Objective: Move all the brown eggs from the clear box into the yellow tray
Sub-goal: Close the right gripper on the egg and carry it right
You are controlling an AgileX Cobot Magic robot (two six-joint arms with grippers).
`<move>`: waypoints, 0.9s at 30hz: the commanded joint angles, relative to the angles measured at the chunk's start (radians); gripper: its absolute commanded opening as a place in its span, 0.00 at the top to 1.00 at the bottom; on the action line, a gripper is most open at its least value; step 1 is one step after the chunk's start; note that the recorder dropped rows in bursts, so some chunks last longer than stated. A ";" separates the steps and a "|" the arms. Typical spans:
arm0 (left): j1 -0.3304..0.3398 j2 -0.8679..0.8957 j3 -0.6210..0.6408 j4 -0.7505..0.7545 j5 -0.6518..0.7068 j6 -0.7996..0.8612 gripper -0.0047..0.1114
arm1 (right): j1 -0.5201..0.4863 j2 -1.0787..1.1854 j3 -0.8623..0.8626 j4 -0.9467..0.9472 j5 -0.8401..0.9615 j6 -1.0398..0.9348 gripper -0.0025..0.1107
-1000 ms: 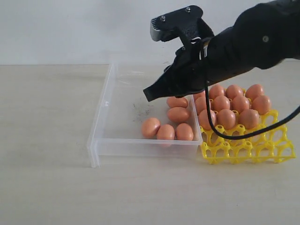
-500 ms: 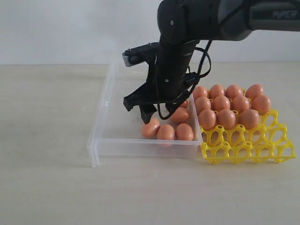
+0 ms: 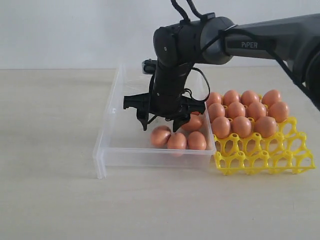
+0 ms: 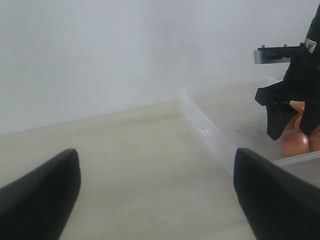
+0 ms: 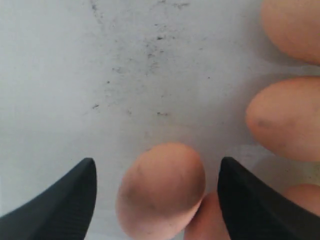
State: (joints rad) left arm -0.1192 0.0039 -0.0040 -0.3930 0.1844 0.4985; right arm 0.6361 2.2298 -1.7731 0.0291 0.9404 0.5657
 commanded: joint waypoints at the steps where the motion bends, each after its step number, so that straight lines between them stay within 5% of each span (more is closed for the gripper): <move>1: -0.006 -0.004 0.004 -0.007 -0.007 -0.008 0.29 | -0.011 0.016 -0.006 -0.037 -0.016 0.068 0.44; 5: -0.006 -0.004 0.004 -0.007 -0.007 -0.008 0.29 | -0.011 0.052 -0.006 -0.029 -0.010 0.091 0.46; 12: -0.006 -0.004 0.004 -0.007 -0.007 -0.008 0.29 | -0.008 0.054 -0.005 -0.059 -0.068 0.041 0.98; 19: -0.006 -0.004 0.004 -0.007 -0.007 -0.008 0.29 | 0.012 0.023 0.031 -0.179 -0.302 -0.154 0.98; 27: -0.006 -0.004 0.004 -0.007 -0.007 -0.008 0.29 | 0.024 0.006 0.300 -0.283 -1.026 -0.162 0.98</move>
State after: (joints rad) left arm -0.1192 0.0039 -0.0040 -0.3930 0.1844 0.4985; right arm 0.6590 2.2476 -1.5579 -0.2323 0.1659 0.4236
